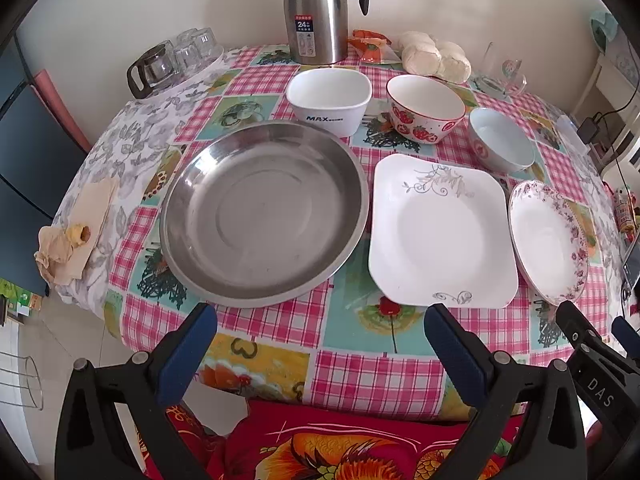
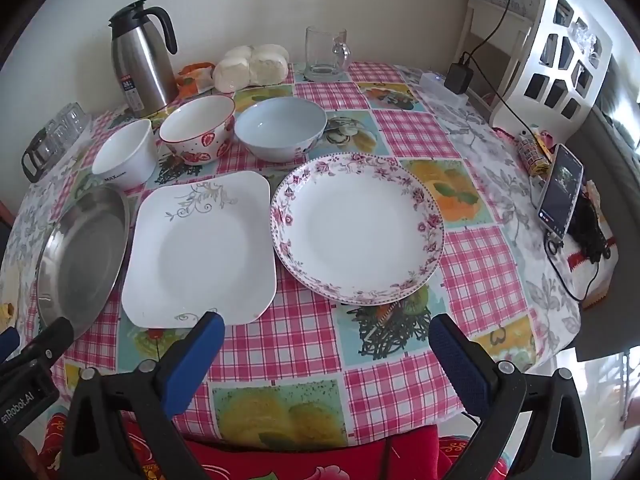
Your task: Organize plates and bowls
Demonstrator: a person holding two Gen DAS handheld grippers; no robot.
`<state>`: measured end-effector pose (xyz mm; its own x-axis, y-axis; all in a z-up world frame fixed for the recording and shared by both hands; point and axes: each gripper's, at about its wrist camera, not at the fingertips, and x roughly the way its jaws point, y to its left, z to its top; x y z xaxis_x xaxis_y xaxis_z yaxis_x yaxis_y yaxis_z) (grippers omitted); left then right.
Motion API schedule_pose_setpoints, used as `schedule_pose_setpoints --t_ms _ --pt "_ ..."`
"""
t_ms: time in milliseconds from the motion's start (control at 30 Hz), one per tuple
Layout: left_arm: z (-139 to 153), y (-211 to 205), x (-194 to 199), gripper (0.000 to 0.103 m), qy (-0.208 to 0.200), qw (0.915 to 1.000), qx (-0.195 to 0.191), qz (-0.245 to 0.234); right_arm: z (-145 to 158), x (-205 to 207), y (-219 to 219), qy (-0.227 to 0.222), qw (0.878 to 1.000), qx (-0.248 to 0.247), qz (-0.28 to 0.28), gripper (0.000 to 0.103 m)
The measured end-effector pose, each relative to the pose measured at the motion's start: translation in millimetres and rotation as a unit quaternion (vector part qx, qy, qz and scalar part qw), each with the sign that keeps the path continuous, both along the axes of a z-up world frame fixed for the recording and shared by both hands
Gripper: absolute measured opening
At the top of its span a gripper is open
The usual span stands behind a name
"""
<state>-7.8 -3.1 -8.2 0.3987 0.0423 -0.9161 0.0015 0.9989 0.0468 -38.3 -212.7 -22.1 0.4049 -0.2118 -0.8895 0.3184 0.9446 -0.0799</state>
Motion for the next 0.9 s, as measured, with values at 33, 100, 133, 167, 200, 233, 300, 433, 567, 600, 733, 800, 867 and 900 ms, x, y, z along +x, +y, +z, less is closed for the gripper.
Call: schedule_pose_setpoints --t_ms 33,100,133,167,200,233,300,433,567,600,733,800,867,900 --pt "-0.2 -0.1 -1.2 0.103 0.0 1.0 0.0 0.0 -0.5 -1.0 0.0 0.0 1.0 0.0 0.0 0.103" --pt "-0.8 0.3 -3.8 0.103 -0.001 1.0 0.003 0.001 -1.4 -3.4 0.2 0.0 1.0 0.0 -0.001 0.103" --pt "-1.2 0.1 -5.3 0.103 -0.001 1.0 0.002 0.001 -2.0 -4.7 0.6 0.0 1.0 0.0 0.0 0.103" --pt "-1.5 0.2 -6.9 0.103 -0.001 1.0 0.003 0.0 -2.5 -5.7 1.2 0.001 1.0 0.0 0.001 0.103" --pt "-1.9 0.2 -8.3 0.103 -0.001 1.0 0.003 0.0 -3.3 -7.1 2.1 0.001 1.0 0.0 0.002 0.103" --pt "-2.1 0.4 -9.5 0.103 -0.001 1.0 0.003 0.0 -3.6 -8.4 3.0 0.001 1.0 0.0 0.002 0.103" --pt "-2.5 2.0 -12.0 0.103 -0.001 1.0 0.003 0.001 -4.1 -10.5 3.8 0.0 1.0 0.0 0.003 0.103" --pt "-4.2 4.3 -15.1 0.103 0.002 1.0 -0.001 0.003 -4.4 -13.6 5.4 -0.004 1.0 0.002 0.005 0.103" --pt "-6.0 6.4 -18.8 0.103 0.003 1.0 -0.004 0.003 -4.9 -17.3 8.8 -0.007 1.0 0.002 0.009 0.103" --pt "-6.2 6.5 -19.6 0.103 0.003 1.0 -0.005 0.004 -5.3 -18.3 9.5 -0.007 1.0 0.001 0.009 0.103" --pt "-7.4 8.2 -23.6 0.103 0.003 1.0 -0.006 0.006 -5.8 -21.6 11.5 -0.008 1.0 0.001 0.01 0.103" --pt "-7.9 8.8 -25.0 0.103 0.004 0.9999 -0.007 0.006 -6.0 -23.1 11.9 -0.01 1.0 0.002 0.01 0.103" --pt "-9.0 9.2 -26.7 0.103 0.005 0.9999 -0.009 0.005 -6.5 -24.8 12.6 -0.011 1.0 0.003 0.011 0.103" --pt "-9.5 9.8 -27.4 0.103 0.006 0.9999 -0.009 0.005 -6.9 -25.5 12.8 -0.011 1.0 0.004 0.011 0.103"
